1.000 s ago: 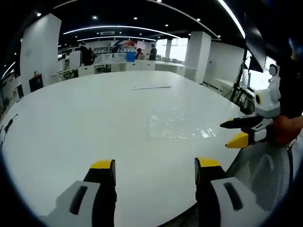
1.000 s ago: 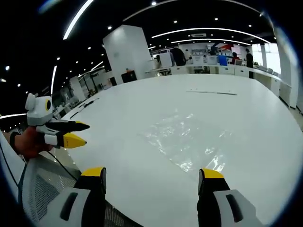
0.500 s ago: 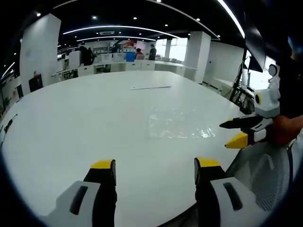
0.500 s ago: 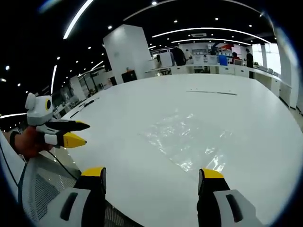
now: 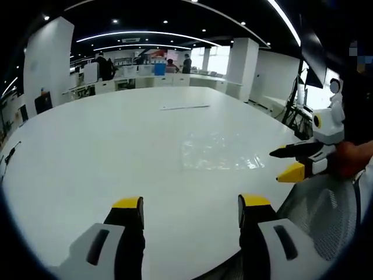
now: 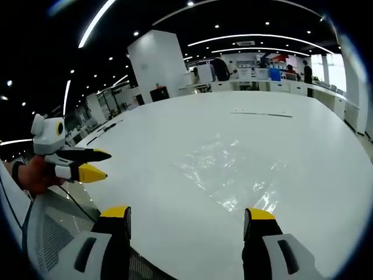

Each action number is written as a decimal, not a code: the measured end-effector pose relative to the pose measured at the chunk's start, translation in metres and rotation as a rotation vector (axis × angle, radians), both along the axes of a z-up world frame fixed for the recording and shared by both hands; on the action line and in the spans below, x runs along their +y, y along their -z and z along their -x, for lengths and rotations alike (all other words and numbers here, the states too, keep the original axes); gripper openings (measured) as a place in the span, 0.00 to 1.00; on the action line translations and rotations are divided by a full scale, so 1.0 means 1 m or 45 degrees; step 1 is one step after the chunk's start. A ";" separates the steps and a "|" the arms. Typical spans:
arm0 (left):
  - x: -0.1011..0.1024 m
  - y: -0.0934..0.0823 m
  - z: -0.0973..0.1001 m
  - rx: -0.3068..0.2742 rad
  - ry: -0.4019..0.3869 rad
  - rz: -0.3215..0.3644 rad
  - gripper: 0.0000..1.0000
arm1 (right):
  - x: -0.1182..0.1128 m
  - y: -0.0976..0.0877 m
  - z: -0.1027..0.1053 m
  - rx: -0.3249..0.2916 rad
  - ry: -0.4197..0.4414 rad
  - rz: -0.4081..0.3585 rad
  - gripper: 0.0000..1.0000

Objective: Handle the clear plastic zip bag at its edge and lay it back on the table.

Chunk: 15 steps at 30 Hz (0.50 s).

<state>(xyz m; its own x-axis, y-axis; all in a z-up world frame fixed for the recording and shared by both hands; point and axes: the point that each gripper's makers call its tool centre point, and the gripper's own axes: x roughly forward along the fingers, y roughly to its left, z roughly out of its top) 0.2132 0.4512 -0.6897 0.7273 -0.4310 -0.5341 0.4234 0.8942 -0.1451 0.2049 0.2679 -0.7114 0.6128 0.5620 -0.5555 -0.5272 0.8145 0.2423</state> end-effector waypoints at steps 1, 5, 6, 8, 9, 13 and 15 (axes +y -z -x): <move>0.000 0.000 0.000 0.000 0.001 -0.003 0.64 | 0.000 0.000 0.000 0.000 0.002 -0.001 0.79; -0.001 -0.001 0.001 0.001 -0.001 -0.001 0.64 | -0.001 0.002 -0.001 0.002 0.005 -0.002 0.79; 0.000 -0.001 0.000 0.001 -0.002 -0.001 0.64 | -0.001 0.002 -0.001 0.002 0.005 -0.003 0.79; 0.001 0.000 0.000 0.001 -0.004 -0.001 0.64 | -0.001 0.001 -0.001 0.002 0.004 -0.002 0.79; 0.001 0.000 0.000 0.001 -0.005 0.001 0.64 | -0.001 0.002 -0.001 0.003 0.004 -0.001 0.79; 0.000 -0.001 0.000 0.001 -0.005 0.001 0.64 | -0.001 0.001 -0.001 0.003 0.005 -0.002 0.79; 0.000 -0.001 0.000 0.001 -0.005 -0.001 0.64 | -0.001 0.001 -0.001 0.002 0.006 -0.002 0.79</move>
<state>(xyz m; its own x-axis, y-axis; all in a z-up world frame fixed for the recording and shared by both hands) 0.2129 0.4510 -0.6884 0.7287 -0.4278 -0.5348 0.4199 0.8960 -0.1446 0.2056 0.2669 -0.7123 0.6146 0.5597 -0.5559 -0.5227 0.8167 0.2444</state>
